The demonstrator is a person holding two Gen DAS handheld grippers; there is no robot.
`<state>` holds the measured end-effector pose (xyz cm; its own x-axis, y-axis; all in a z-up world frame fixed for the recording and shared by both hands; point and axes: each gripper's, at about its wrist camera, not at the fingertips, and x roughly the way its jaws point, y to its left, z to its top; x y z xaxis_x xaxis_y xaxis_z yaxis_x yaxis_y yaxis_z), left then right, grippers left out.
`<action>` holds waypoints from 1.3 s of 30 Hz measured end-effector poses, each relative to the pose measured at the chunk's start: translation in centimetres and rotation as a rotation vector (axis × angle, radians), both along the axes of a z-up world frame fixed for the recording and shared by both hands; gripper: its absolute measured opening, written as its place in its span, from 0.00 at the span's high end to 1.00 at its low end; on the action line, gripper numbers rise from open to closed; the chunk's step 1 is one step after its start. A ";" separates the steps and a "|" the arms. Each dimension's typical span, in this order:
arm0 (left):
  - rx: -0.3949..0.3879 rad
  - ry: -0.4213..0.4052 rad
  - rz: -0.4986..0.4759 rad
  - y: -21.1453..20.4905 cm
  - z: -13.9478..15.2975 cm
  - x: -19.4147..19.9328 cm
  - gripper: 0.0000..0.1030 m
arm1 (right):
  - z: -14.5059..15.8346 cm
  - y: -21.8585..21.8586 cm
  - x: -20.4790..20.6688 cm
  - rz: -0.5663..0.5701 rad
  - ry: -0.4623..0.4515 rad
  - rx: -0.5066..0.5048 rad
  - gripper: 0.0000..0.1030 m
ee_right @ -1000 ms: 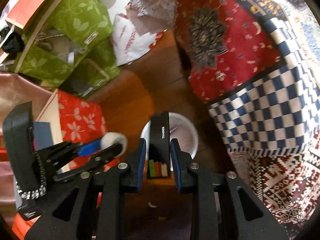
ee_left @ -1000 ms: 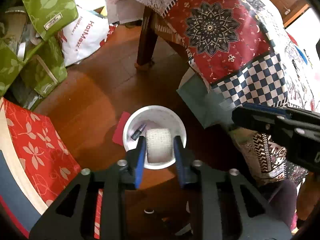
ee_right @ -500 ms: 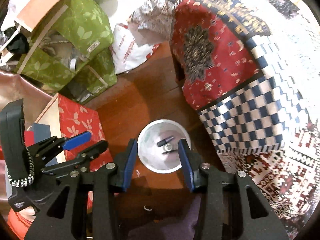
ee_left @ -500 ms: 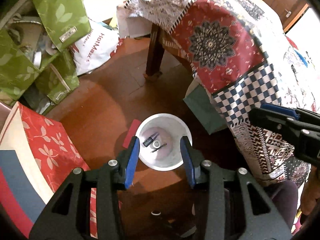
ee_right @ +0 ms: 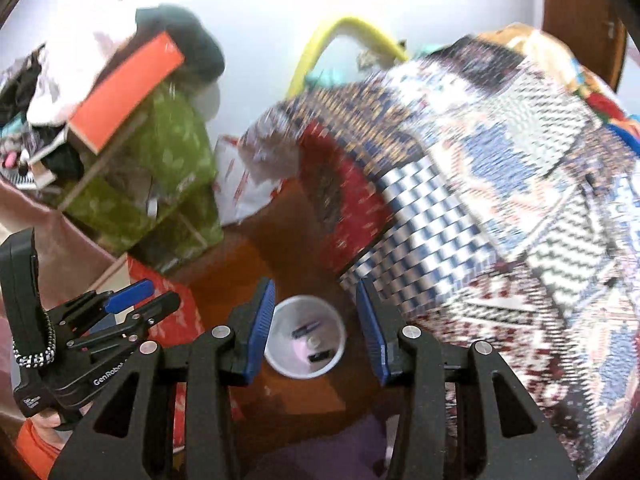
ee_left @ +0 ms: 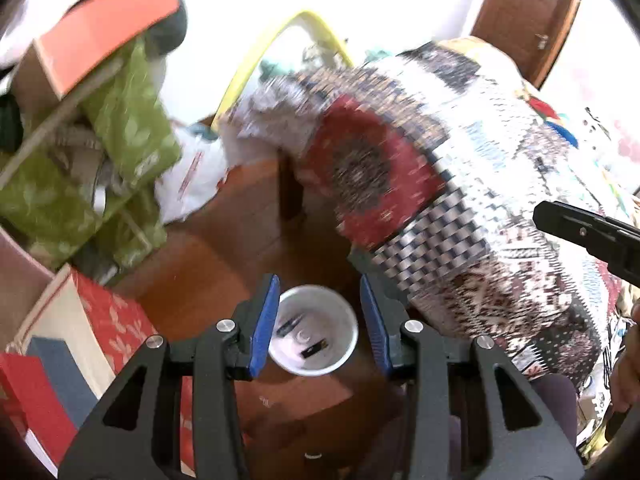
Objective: Collect trash
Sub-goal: 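Move both open tools back over the quilt toward the earphones and marker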
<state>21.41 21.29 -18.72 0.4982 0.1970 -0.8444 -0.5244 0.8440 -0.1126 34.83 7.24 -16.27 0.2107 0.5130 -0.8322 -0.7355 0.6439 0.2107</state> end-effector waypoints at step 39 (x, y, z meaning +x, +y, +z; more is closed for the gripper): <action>-0.023 -0.017 -0.502 -25.1 -1.6 25.6 0.55 | 0.7 -28.4 15.4 -0.477 -0.195 -0.021 0.55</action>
